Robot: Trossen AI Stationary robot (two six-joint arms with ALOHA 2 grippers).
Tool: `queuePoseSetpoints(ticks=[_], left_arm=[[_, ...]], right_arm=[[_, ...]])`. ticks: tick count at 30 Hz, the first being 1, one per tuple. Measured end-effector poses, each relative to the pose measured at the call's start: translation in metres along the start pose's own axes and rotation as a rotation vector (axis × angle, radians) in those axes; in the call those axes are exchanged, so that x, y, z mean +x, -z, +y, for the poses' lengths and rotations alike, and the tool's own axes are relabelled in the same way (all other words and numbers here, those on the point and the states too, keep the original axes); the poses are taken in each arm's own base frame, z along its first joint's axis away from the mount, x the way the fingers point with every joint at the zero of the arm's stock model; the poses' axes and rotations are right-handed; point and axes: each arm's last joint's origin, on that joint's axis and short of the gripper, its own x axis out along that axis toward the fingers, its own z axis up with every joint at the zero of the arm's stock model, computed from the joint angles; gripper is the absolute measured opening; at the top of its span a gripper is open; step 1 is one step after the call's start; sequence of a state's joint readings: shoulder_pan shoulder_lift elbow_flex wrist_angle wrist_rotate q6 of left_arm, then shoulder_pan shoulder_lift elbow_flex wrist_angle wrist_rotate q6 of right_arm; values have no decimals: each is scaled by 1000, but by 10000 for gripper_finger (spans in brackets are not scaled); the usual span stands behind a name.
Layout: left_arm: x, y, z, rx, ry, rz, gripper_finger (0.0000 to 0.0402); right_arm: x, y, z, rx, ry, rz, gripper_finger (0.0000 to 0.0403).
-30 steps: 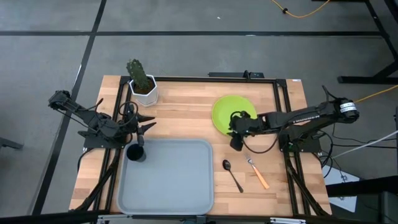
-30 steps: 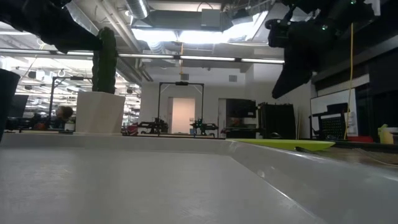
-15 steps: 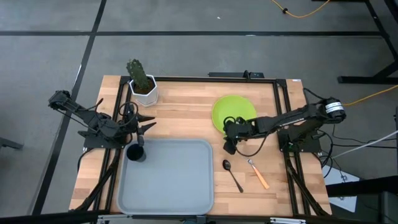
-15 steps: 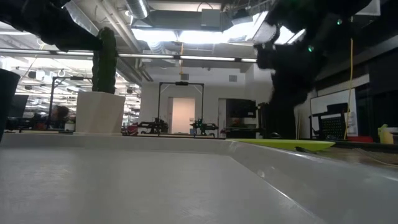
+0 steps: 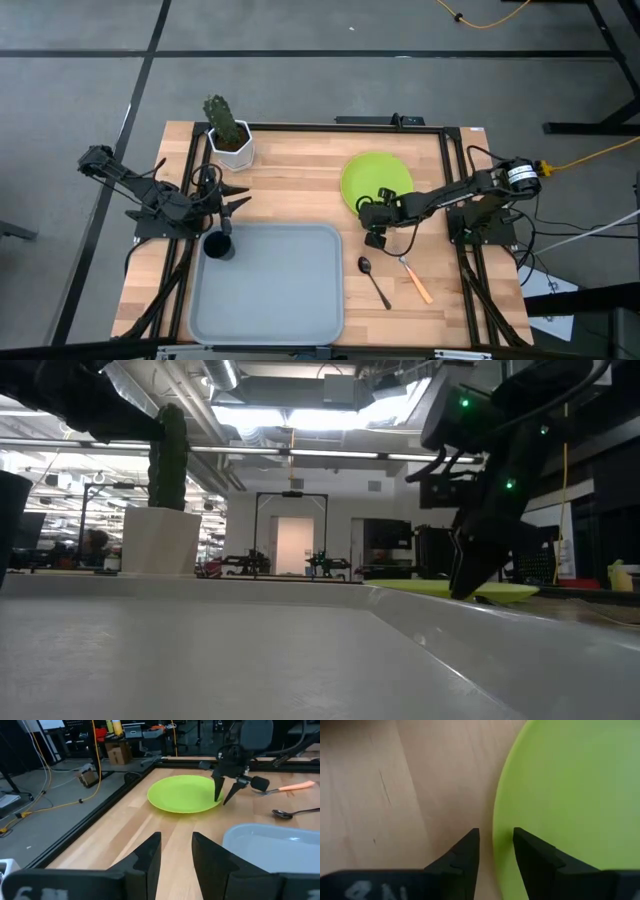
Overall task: Pick and place plate/cup/fork/spoon on tray
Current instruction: Put the green plate on the gray serving tray to the bottom right of the black cup
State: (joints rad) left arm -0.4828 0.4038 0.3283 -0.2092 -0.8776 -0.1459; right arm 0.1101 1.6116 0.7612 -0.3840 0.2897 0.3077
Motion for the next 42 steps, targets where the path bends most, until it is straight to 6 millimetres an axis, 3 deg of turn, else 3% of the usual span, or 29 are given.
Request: queuePoseSetpoints(ticks=[18,28,31,35,38,42], left_arm=[[0,0,0,0,0,0,102],[0,0,0,0,0,0,102],[0,0,0,0,0,0,102],[0,0,0,0,0,0,102],[0,0,0,0,0,0,102],[0,0,0,0,0,0,102]], right_arm=[[-1,3,-5,-14,143,0,126],[10,9,-6,-21,255,41,124],[10,9,-9,2,331,23,99],[10,8,-8,44,345,-5,22],[8,4,0,74,322,-69,7],[-6,-12,28,3,234,-212,3]])
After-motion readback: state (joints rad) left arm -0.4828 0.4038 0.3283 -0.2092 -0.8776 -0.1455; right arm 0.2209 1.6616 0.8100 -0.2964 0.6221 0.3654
